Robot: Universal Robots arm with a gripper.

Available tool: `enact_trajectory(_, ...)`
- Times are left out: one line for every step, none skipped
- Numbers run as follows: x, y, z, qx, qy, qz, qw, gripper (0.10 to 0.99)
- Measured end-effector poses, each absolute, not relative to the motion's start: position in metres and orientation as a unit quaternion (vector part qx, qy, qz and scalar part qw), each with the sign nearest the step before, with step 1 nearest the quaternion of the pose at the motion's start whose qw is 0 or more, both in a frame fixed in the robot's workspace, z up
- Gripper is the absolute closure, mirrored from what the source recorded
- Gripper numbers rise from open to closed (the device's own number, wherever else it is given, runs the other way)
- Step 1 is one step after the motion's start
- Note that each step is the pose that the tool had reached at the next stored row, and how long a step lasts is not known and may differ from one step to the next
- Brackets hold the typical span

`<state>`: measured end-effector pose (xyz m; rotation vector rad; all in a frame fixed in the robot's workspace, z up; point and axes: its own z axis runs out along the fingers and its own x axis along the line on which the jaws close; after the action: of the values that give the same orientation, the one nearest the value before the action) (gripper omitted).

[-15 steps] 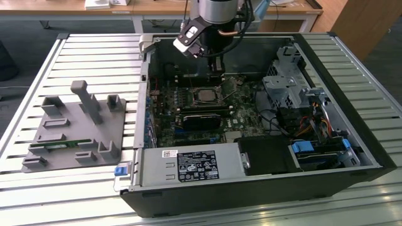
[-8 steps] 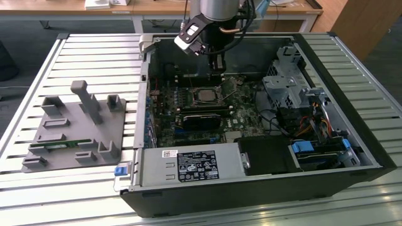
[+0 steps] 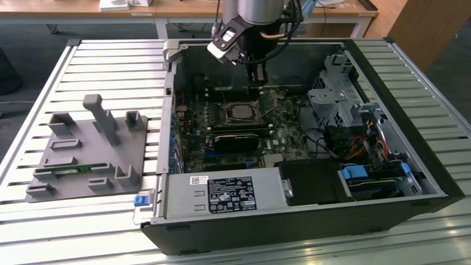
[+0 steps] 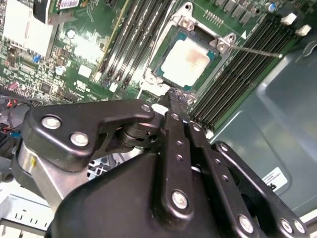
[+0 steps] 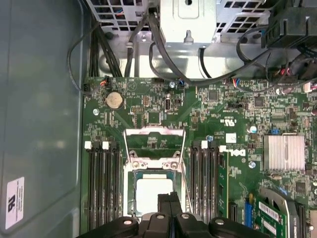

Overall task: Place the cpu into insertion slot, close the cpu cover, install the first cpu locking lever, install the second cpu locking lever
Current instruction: 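Close the cpu cover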

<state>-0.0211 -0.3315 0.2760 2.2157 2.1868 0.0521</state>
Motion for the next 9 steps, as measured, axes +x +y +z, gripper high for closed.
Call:
enact_trajectory(-0.0199, -0.3315, 0.276, 0.712, 0.702, 0.017, 0.014, 0.98)
enact_trajectory(-0.0179, -0.3315, 0.2759, 0.712, 0.702, 0.017, 0.014, 0.98)
enact_trajectory(-0.0171, -0.3315, 0.2759, 0.712, 0.702, 0.017, 0.014, 0.98)
enact_trajectory(-0.0164, -0.3315, 0.2758, 0.712, 0.702, 0.017, 0.014, 0.98)
enact_trajectory(-0.0158, -0.3315, 0.2758, 0.712, 0.702, 0.017, 0.014, 0.98)
enact_trajectory(-0.0153, -0.3315, 0.2758, 0.712, 0.702, 0.017, 0.014, 0.98)
enact_trajectory(-0.0147, -0.3315, 0.2757, 0.712, 0.702, 0.017, 0.014, 0.98)
enact_trajectory(-0.0143, -0.3315, 0.2757, 0.712, 0.702, 0.017, 0.014, 0.98)
enact_trajectory(-0.0139, -0.3315, 0.2757, 0.712, 0.702, 0.017, 0.014, 0.98)
